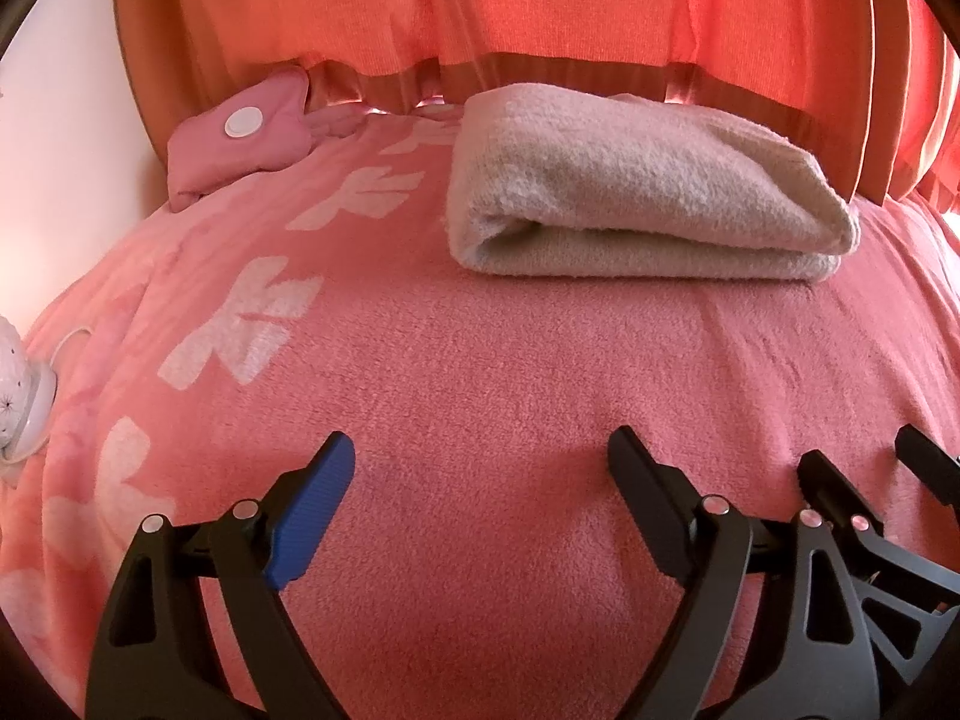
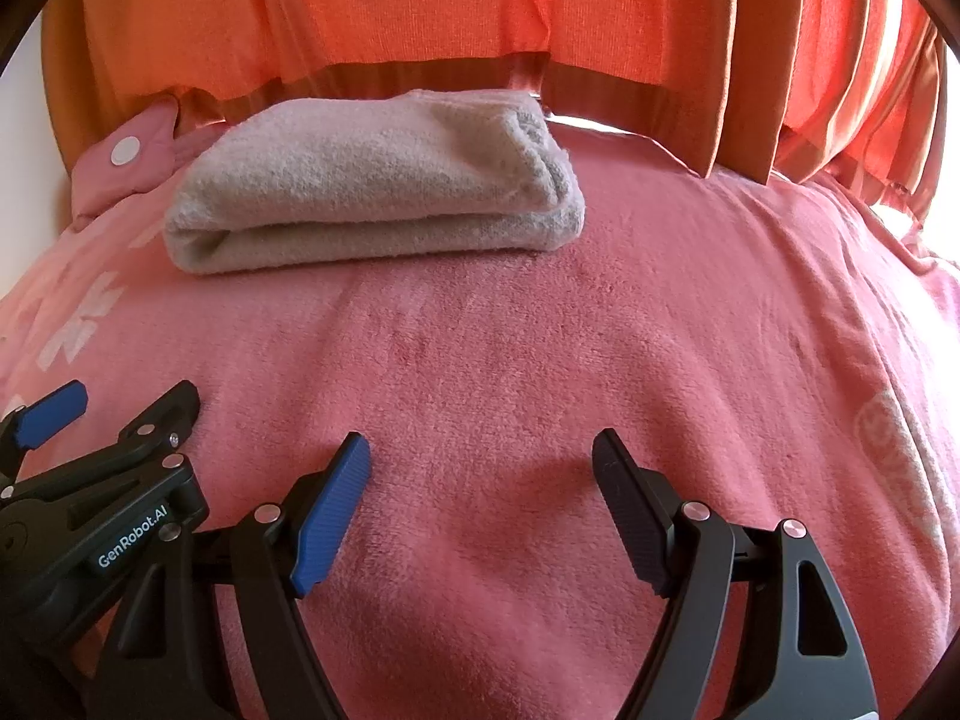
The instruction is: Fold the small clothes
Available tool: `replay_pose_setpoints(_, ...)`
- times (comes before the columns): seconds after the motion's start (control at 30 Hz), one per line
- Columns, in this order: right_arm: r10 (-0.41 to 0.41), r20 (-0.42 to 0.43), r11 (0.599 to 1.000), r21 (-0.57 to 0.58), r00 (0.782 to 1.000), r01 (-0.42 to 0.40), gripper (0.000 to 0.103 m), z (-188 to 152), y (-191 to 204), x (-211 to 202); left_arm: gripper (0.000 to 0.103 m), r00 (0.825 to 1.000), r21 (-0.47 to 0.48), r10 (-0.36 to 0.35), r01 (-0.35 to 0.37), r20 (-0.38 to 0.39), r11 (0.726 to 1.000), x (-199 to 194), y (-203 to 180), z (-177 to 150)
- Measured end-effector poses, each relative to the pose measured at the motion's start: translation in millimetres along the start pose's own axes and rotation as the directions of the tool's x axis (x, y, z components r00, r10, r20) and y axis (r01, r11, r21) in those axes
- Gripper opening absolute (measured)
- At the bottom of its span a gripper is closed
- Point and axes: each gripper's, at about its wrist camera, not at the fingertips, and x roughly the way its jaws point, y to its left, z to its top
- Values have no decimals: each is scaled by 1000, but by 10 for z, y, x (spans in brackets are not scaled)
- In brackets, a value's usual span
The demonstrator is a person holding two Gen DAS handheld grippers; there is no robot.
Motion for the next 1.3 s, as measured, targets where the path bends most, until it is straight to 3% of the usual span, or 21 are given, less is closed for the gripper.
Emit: replay_pose_setpoints(1.3,2,0,1000,-3,1000,-2,74,1,-11,6,81,1000,-1,0,0,0,1000,-10,-18,-3)
